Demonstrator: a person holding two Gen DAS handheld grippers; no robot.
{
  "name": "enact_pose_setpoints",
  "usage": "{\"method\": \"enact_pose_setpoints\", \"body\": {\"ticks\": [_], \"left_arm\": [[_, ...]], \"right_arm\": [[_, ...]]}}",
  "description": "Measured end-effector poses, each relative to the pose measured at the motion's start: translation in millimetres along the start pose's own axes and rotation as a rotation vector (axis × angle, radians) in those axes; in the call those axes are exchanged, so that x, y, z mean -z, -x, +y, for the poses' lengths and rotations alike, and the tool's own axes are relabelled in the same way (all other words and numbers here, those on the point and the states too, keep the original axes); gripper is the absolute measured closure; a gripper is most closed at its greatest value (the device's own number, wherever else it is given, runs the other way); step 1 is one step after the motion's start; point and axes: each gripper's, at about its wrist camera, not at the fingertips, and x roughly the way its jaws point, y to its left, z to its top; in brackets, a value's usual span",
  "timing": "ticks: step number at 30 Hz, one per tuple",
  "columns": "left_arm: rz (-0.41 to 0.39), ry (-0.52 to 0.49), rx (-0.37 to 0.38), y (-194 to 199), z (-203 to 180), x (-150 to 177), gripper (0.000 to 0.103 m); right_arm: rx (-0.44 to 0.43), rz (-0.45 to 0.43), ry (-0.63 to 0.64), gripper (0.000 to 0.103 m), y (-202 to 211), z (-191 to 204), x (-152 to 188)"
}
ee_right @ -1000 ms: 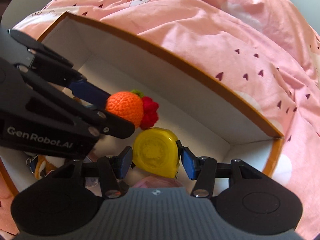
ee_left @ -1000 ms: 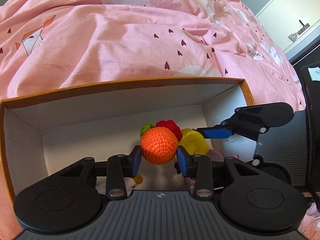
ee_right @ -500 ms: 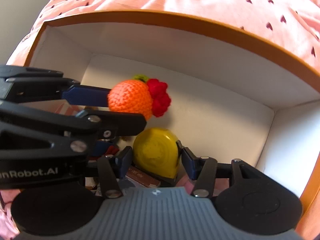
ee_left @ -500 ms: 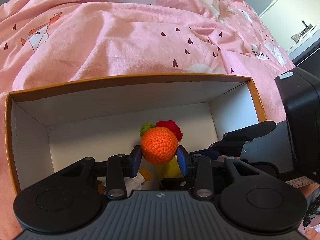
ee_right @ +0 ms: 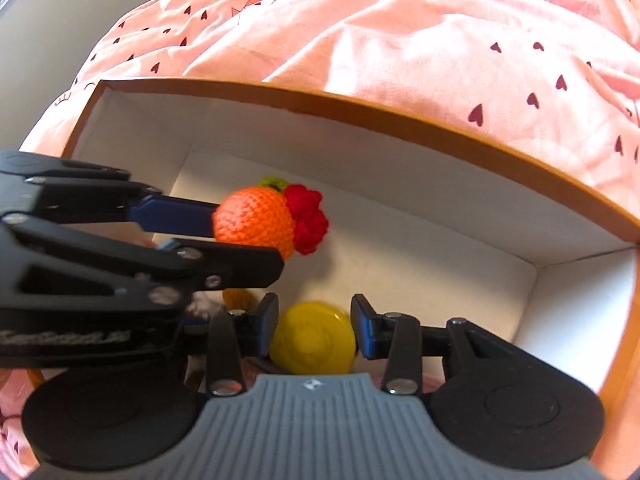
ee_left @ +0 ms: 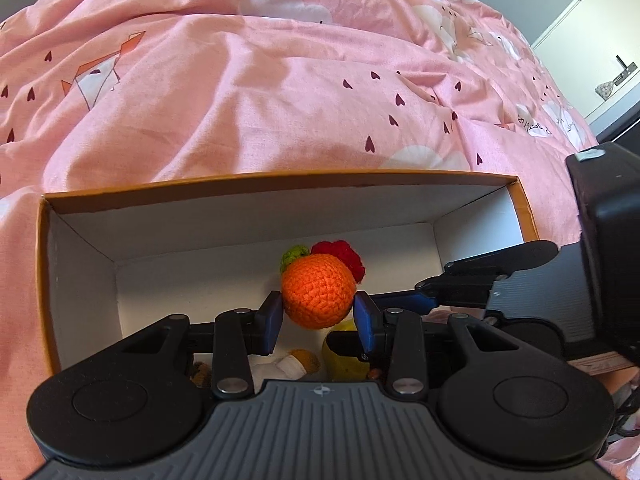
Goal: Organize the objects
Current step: 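Lower both items into the box and open both tools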
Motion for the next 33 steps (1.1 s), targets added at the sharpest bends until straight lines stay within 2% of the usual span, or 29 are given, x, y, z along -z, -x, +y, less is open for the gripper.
{"method": "enact_pose_setpoints", "body": {"ticks": [2, 6, 10, 13, 16, 19, 23, 24, 25, 27, 29, 33], "left_arm": [[0.001, 0.0, 0.001, 0.5, 0.6, 0.7, 0.06], [0.011, 0.001, 0.012, -1.8, 1.0, 4.0, 0.06], [0.014, 0.031, 0.04, -1.6, 3.9, 5.7, 0.06], [0.023, 0.065, 0.089, 0.9, 8.4, 7.7, 0.06], [0.046, 0.086, 0.131, -0.8, 9.8, 9.9, 0.06], [0.073, 0.115, 0.191, -5.7, 9.6, 11.9, 0.06], [0.11, 0.13, 0.153, -12.7, 9.8, 14.0, 0.06], [0.121, 0.135, 0.14, -13.6, 10.6, 15.0, 0.06], [0.126, 0.131, 0.124, -13.0, 11.2, 16.0, 0.06], [0.13, 0.1, 0.094, -11.5, 7.6, 16.6, 0.06], [0.144, 0.045, 0.064, -11.0, 0.3, 17.1, 0.06], [0.192, -0.06, 0.003, -16.1, -15.6, 15.5, 0.06]], "right_arm": [[0.015, 0.013, -0.014, 0.069, -5.6, 0.3, 0.2], [0.008, 0.054, -0.066, 0.07, -7.0, -2.4, 4.9], [0.003, 0.048, -0.086, 0.069, -3.2, -4.1, 9.3], [0.013, 0.01, -0.09, 0.069, 12.4, -4.2, 14.1], [0.078, -0.056, -0.079, 0.069, 35.6, -2.5, 22.2], [0.104, -0.093, -0.081, 0.069, 49.7, -3.3, 29.9], [0.105, -0.107, -0.104, 0.069, 52.5, -12.3, 38.8], [0.104, -0.105, -0.107, 0.069, 52.4, -27.9, 29.9], [0.102, -0.103, -0.11, 0.069, 53.3, -25.8, 26.8], [0.1, -0.098, -0.111, 0.069, 46.0, -24.0, 19.2], [0.094, -0.099, -0.104, 0.069, 50.3, -23.2, 31.6], [0.067, -0.123, -0.107, 0.069, 48.5, -21.3, 30.7]]}}
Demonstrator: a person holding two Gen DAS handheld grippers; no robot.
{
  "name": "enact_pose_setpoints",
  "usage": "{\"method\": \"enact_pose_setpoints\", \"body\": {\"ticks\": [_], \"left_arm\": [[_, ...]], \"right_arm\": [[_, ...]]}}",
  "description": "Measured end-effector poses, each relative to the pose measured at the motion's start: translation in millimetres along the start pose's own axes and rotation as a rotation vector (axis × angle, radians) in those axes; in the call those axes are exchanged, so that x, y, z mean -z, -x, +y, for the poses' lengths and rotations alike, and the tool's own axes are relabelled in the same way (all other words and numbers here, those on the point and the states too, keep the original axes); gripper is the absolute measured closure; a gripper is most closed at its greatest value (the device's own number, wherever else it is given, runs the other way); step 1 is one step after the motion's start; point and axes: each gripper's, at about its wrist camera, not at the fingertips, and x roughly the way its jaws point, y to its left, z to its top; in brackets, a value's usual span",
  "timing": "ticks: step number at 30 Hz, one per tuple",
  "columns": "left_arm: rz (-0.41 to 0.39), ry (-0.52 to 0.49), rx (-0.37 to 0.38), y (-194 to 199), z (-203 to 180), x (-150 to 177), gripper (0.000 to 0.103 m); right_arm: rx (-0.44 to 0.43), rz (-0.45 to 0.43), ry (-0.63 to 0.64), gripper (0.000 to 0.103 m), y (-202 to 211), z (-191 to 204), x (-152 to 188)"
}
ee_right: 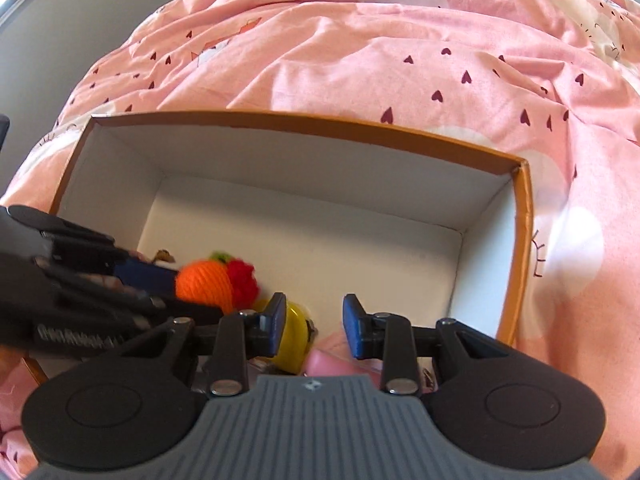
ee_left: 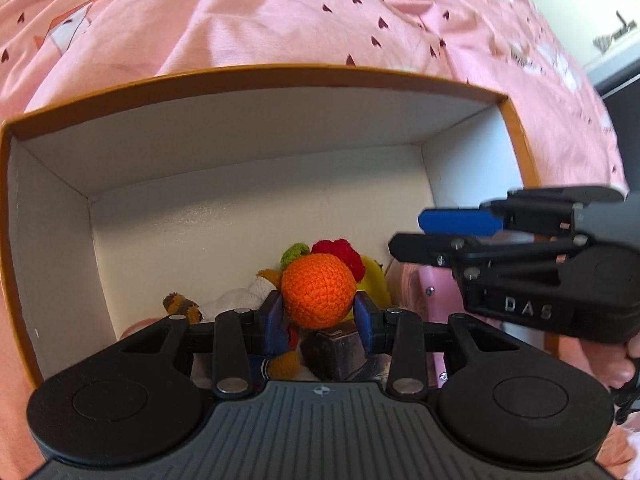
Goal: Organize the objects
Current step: 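Lower both items into the box and open both tools, then withdraw both tools and move the left tool toward the brown square card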
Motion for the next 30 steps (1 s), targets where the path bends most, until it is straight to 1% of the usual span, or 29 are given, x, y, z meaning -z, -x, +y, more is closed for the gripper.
{"method": "enact_pose_setpoints", "body": {"ticks": [2, 5, 7, 12, 16, 18, 19, 21, 22, 23, 24, 26, 27, 28, 30], "left_arm": [[0.016, -0.036, -0.032, -2.8, -5.8, -2.3, 0.059], [0.03, -0.049, -0.044, -5.1, -8.9, -4.4, 0.057], [0.027, -0.056, -0.039, -4.1, -8.6, -4.3, 0.056], [0.001, -0.073, -0.003, 11.0, -2.0, 5.7, 0.052], [-0.036, -0.082, -0.015, 29.9, 6.6, 10.9, 0.051], [-0.067, -0.076, -0.033, 38.3, 11.6, 12.4, 0.056], [-0.072, -0.077, -0.041, 40.1, 13.7, 13.6, 0.06], [-0.065, -0.078, -0.06, 38.3, 16.5, 15.3, 0.064], [-0.065, -0.078, -0.075, 36.6, 17.5, 16.4, 0.068], [-0.064, -0.082, -0.088, 34.4, 17.7, 17.5, 0.069], [-0.061, -0.086, -0.097, 31.7, 17.2, 18.6, 0.071], [-0.061, -0.081, -0.087, 28.8, 19.2, 19.8, 0.078], [-0.064, -0.079, -0.081, 28.2, 20.7, 20.5, 0.079], [-0.065, -0.076, -0.079, 27.7, 21.7, 21.2, 0.084], [-0.071, -0.065, -0.074, 28.8, 24.6, 23.8, 0.085]], "right_arm": [[-0.019, -0.01, -0.028, 0.069, 0.1, -0.2, -3.7], [-0.067, -0.015, -0.068, 0.069, 0.7, 0.3, -9.1], [-0.099, -0.009, -0.086, 0.069, -0.1, 2.1, -11.6], [-0.145, 0.03, -0.11, 0.069, -11.9, 7.5, -16.8], [-0.182, 0.07, -0.134, 0.071, -24.2, 9.6, -17.9], [-0.195, 0.084, -0.13, 0.074, -27.6, 12.2, -17.9], [-0.198, 0.088, -0.124, 0.074, -28.0, 14.2, -17.8], [-0.185, 0.09, -0.088, 0.075, -27.0, 20.8, -18.1], [-0.177, 0.09, -0.069, 0.076, -26.7, 24.1, -18.3], [-0.163, 0.092, -0.044, 0.078, -26.5, 28.3, -18.6], [-0.147, 0.096, -0.016, 0.079, -26.9, 33.2, -18.6], [-0.119, 0.103, 0.055, 0.079, -27.5, 44.7, -16.8], [-0.1, 0.11, 0.103, 0.079, -28.1, 51.9, -15.3], [-0.083, 0.111, 0.142, 0.08, -28.6, 58.1, -13.4], [-0.053, 0.115, 0.202, 0.08, -30.1, 67.1, -9.4]]}}
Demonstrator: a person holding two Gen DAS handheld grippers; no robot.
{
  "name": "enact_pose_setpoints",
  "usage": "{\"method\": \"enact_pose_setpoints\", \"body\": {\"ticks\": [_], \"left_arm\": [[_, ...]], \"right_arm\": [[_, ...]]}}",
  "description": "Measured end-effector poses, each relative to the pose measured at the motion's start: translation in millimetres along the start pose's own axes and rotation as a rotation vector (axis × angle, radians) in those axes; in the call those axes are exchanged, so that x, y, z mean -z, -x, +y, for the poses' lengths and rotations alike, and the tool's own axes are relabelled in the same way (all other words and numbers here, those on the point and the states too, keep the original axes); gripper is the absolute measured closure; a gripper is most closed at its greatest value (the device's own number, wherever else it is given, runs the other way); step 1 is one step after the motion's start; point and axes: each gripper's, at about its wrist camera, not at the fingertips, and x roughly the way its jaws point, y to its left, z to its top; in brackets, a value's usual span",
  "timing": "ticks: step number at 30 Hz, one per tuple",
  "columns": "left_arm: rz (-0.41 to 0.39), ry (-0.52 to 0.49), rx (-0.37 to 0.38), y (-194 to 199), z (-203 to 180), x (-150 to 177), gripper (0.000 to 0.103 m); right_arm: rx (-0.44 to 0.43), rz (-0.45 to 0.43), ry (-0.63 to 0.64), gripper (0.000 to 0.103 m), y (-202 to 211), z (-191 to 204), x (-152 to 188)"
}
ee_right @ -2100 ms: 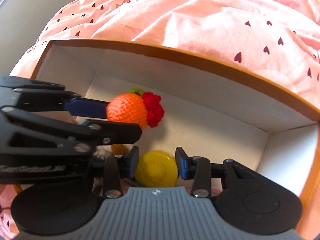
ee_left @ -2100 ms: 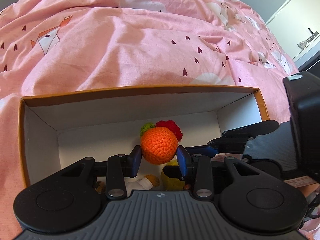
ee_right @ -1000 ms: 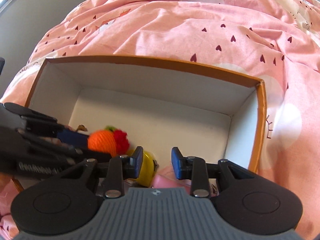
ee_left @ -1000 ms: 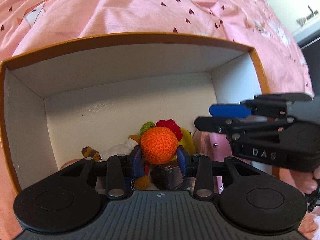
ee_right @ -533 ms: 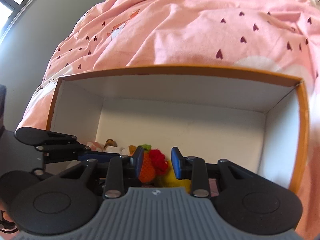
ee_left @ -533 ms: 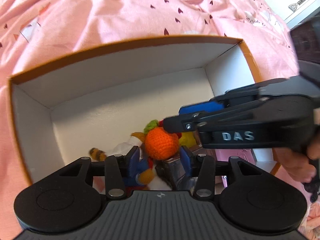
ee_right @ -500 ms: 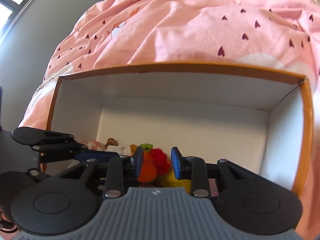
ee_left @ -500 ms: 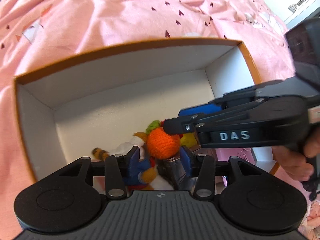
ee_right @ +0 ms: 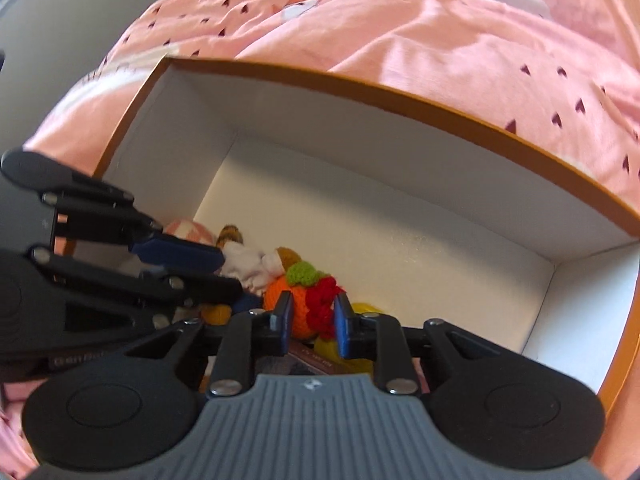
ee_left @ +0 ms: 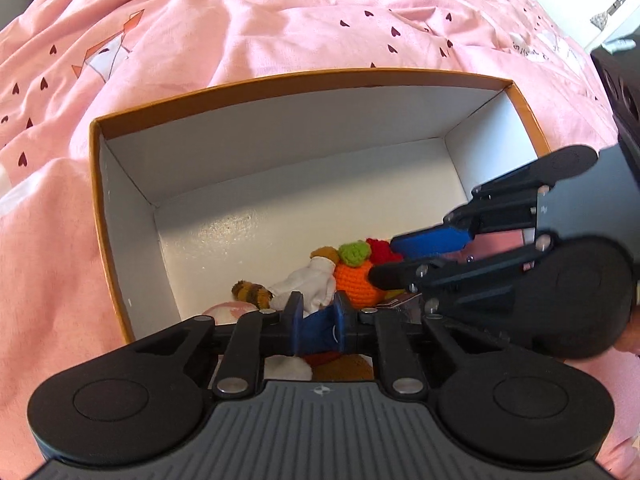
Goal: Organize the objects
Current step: 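Withdraw both tools and move the left tool toward the brown square card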
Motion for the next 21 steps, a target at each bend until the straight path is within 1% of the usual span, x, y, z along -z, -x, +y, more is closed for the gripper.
{"method": "enact_pose_setpoints", "body": {"ticks": [4, 6, 9, 14, 18, 19, 21], "left_arm": [[-0.032, 0.019, 0.013, 6.3, 2.1, 5.1, 0.085], [-0.051, 0.026, 0.018, 12.9, 1.7, 10.1, 0.085], [-0.086, 0.023, 0.027, 25.7, -3.5, 16.8, 0.084], [-0.16, 0.037, 0.022, 50.8, -19.2, 30.7, 0.084], [-0.223, 0.018, -0.023, 74.5, -38.9, 52.4, 0.084], [-0.235, 0.011, -0.02, 79.3, -43.7, 58.7, 0.084], [-0.25, 0.009, -0.004, 87.8, -51.2, 72.9, 0.084]], "right_arm": [[0.015, 0.005, 0.023, 0.079, -1.5, 3.0, 2.1], [0.007, 0.004, 0.001, 0.077, 0.4, -0.6, 2.5], [-0.02, -0.024, -0.046, 0.075, 10.5, -5.4, 5.3], [-0.011, -0.092, -0.065, 0.074, 40.1, -1.0, 19.1], [0.002, -0.175, -0.062, 0.072, 70.4, 15.5, 40.3], [0.002, -0.199, -0.059, 0.068, 77.3, 19.4, 47.0], [0.0, -0.245, -0.057, 0.067, 91.3, 28.4, 64.0]]}}
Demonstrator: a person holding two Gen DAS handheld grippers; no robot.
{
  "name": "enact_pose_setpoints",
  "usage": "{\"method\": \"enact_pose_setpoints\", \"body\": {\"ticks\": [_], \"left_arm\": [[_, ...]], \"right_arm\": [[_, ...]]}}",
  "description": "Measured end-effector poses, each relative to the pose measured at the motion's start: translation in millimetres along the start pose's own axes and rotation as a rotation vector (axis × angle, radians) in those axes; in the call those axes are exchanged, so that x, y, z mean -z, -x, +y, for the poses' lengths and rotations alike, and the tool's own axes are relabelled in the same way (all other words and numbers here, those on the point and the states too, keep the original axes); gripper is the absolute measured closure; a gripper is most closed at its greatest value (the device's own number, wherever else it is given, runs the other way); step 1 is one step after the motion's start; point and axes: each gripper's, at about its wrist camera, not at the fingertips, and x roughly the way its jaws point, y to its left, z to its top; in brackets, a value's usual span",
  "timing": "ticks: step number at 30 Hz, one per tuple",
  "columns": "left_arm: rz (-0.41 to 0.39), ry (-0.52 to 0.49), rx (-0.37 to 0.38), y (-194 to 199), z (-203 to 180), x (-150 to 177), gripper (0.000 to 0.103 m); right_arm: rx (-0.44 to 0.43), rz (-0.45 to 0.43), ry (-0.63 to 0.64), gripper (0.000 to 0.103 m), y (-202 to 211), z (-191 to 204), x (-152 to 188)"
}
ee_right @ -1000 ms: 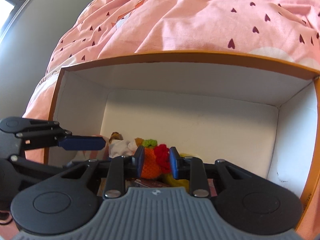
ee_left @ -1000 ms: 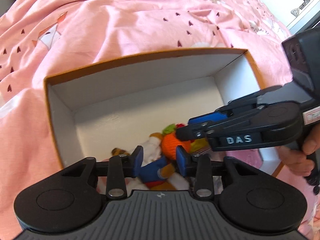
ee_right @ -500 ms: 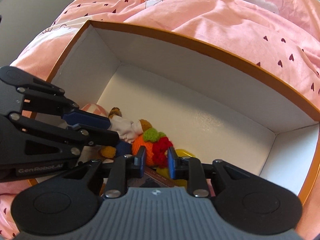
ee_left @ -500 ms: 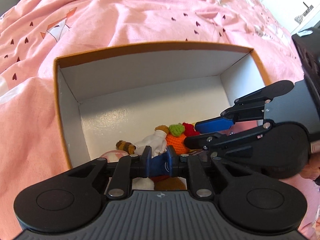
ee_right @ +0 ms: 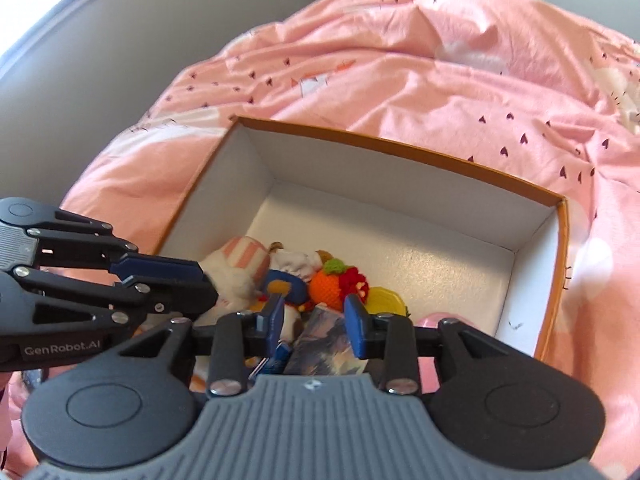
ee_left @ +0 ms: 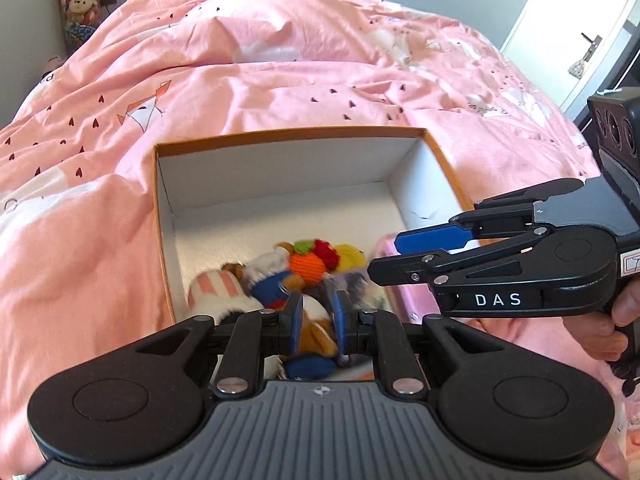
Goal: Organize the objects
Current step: 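Withdraw both tools and move the left tool toward the brown square card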
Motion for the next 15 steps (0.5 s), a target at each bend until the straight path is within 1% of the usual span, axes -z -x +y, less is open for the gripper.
{"method": "enact_pose_setpoints", "body": {"ticks": [2, 5, 7, 11, 12, 15], "left_arm": [[-0.007, 0.003, 0.01, 8.1, -6.2, 14.4, 0.084], [-0.003, 0.038, -0.028, 12.5, -16.3, 41.9, 0.084], [0.018, 0.064, -0.035, 8.3, -21.0, 58.5, 0.084], [0.121, 0.083, -0.01, -11.3, -26.0, 88.4, 0.084], [0.154, 0.078, -0.013, -16.9, -27.3, 96.7, 0.084], [0.222, 0.067, -0.036, -26.9, -28.2, 119.8, 0.084]], "right_arm": [[-0.001, -0.042, -0.001, 0.067, 15.3, 9.0, 14.9], [-0.007, -0.087, -0.01, 0.068, 34.4, 19.4, 44.9], [-0.006, -0.096, -0.023, 0.067, 40.7, 23.2, 67.2], [-0.019, -0.061, -0.098, 0.067, 37.9, 21.3, 108.3], [-0.025, -0.045, -0.118, 0.067, 35.7, 21.4, 118.1], [-0.029, 0.008, -0.141, 0.067, 25.5, 26.0, 143.3]]}}
